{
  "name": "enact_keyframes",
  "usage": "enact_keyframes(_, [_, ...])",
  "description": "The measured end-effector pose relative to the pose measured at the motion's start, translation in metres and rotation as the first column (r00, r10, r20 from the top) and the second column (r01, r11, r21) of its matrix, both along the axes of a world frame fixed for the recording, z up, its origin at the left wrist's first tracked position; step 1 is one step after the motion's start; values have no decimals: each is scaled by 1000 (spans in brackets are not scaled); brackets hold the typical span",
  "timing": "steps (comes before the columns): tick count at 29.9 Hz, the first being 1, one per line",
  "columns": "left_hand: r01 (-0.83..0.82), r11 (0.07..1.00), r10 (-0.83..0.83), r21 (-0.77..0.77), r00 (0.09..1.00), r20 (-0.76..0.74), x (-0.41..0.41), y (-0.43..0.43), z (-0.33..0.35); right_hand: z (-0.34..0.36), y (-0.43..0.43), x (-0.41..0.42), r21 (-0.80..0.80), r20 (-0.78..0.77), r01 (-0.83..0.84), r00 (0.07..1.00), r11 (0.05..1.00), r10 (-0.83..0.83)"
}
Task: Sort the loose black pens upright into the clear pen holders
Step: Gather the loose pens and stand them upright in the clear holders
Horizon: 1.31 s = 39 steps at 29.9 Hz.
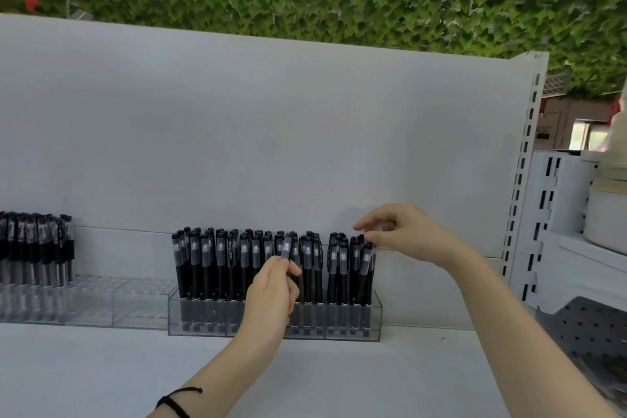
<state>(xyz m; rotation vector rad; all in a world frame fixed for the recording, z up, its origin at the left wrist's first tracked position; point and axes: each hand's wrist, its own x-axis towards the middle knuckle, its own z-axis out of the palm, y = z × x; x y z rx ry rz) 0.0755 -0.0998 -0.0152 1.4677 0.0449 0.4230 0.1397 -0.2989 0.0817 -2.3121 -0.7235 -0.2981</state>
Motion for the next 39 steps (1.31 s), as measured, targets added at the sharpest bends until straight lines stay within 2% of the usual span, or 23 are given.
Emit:
enact_keyframes(3, [-2, 1000, 2, 10, 1000, 0, 0, 0, 0, 1, -6, 2, 21, 56, 60, 997, 998, -61])
enact_keyframes(5, [-4, 1000, 4, 22, 1000, 0, 0, 0, -1, 1, -9, 2, -32, 62, 85, 995, 996, -83])
enact_keyframes(8, [-4, 999, 3, 43, 1000, 8, 0, 0, -2, 0, -9, 2, -102, 33, 67, 997, 993, -64])
enact_keyframes(16, [-16, 998, 14, 56, 1000, 21, 0, 0, -2, 0, -4, 1, -82, 13, 60, 998, 995, -59])
enact_keyframes(18, [-18, 999, 17, 44, 1000, 25, 0, 1, -2, -1, -1, 0, -57, 21, 49, 999, 997, -48])
enact_keyframes(23, [-32, 999, 30, 41, 999, 44, 1, 2, -1, -3, 15, -7, 81, 153, 11, 988, 997, -23])
enact_keyframes(29, [-41, 999, 40, 17, 997, 62, -1, 3, 1, -12, 27, -5, -132, 151, -60, 985, 989, 80])
enact_keyframes(35, [-100, 992, 106, -82, 992, 72, 0, 14, 11, -12, 28, -5, -163, 170, -42, 983, 986, 70])
enact_keyframes(39, [-117, 989, 123, -90, 990, 67, 0, 17, 11, -15, 35, -8, -168, 193, -55, 977, 984, 87])
